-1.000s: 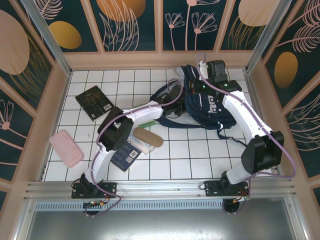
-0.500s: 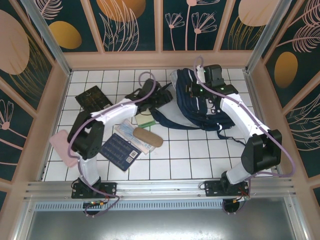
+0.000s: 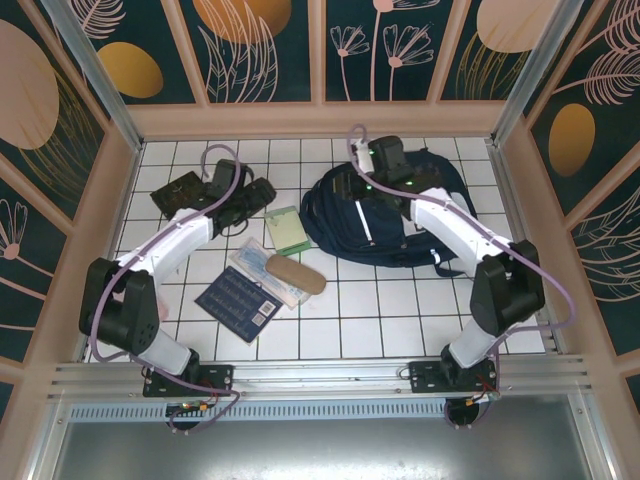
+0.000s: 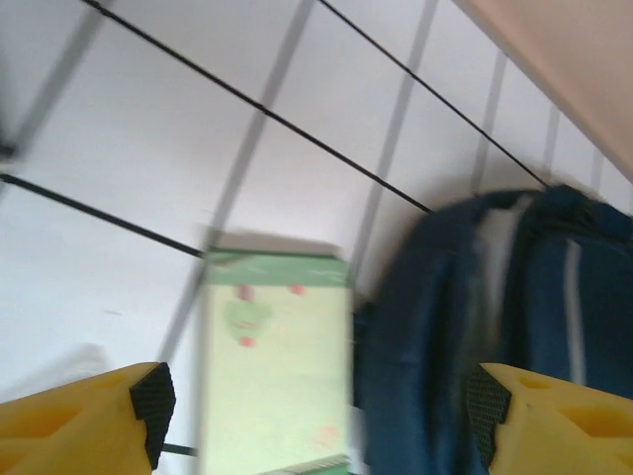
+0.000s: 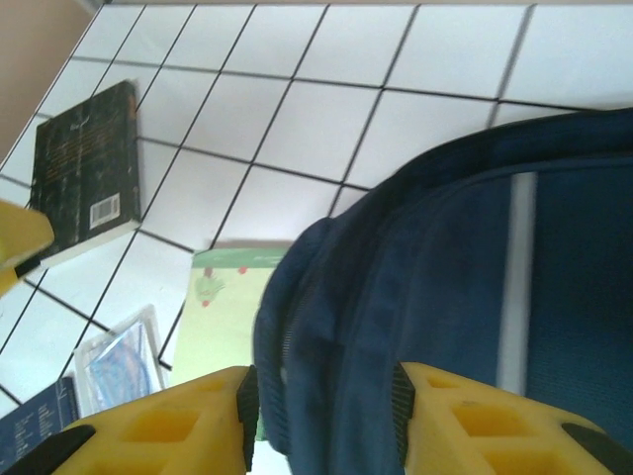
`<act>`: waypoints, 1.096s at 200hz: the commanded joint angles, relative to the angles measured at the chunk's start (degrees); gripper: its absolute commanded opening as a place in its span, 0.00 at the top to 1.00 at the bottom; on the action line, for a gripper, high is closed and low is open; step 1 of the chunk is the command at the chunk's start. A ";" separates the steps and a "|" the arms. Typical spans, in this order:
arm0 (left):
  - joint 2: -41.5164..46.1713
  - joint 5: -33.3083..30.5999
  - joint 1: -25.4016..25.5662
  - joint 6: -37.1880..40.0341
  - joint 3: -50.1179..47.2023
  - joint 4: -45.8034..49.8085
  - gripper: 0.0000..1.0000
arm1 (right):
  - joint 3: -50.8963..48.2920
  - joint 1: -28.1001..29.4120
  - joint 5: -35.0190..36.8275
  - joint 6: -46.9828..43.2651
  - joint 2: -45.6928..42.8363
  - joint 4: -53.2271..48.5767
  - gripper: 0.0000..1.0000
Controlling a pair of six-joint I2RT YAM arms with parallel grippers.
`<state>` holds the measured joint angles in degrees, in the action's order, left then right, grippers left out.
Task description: Pack books, pencil case, and school supplies into a backpack
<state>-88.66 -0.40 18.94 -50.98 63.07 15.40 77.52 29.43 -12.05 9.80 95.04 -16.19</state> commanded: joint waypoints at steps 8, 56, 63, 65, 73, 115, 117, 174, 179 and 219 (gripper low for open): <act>2.02 -1.28 -6.31 5.84 -2.11 2.37 0.25 | 4.15 4.45 -0.74 2.80 4.84 4.93 0.57; -5.33 6.40 -16.04 10.80 -0.38 -3.10 0.34 | 11.84 9.59 -0.52 8.30 14.42 7.39 0.56; -6.97 7.33 -16.67 10.90 0.36 -4.17 0.37 | 12.80 10.38 -0.47 9.35 15.74 7.76 0.55; -7.42 7.52 -16.83 10.88 0.67 -4.40 0.37 | 13.07 10.67 -0.39 9.60 16.06 7.79 0.55; -9.11 7.72 -17.29 10.98 1.95 -4.92 0.38 | 14.23 11.62 0.02 10.36 17.51 7.95 0.55; -20.25 9.61 -17.96 12.05 7.47 -5.61 0.47 | 19.73 15.10 0.98 13.26 24.02 8.70 0.44; -20.63 9.67 -18.01 11.96 7.54 -5.57 0.47 | 19.92 15.19 0.98 13.34 24.22 8.71 0.44; -20.28 18.43 -17.33 6.30 -1.84 -12.94 0.51 | 24.21 15.65 0.19 15.06 29.13 8.39 0.43; -19.75 19.04 -17.00 5.57 -2.98 -13.82 0.51 | 24.35 15.66 0.19 15.22 29.35 8.53 0.44; -14.99 20.96 -12.54 1.51 -9.28 -17.35 0.52 | 25.61 15.55 0.24 15.95 31.05 8.61 0.47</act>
<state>-105.84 15.88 2.87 -45.30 57.98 -1.63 100.75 45.10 -11.66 24.56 124.57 -8.84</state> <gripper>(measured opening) 0.477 0.538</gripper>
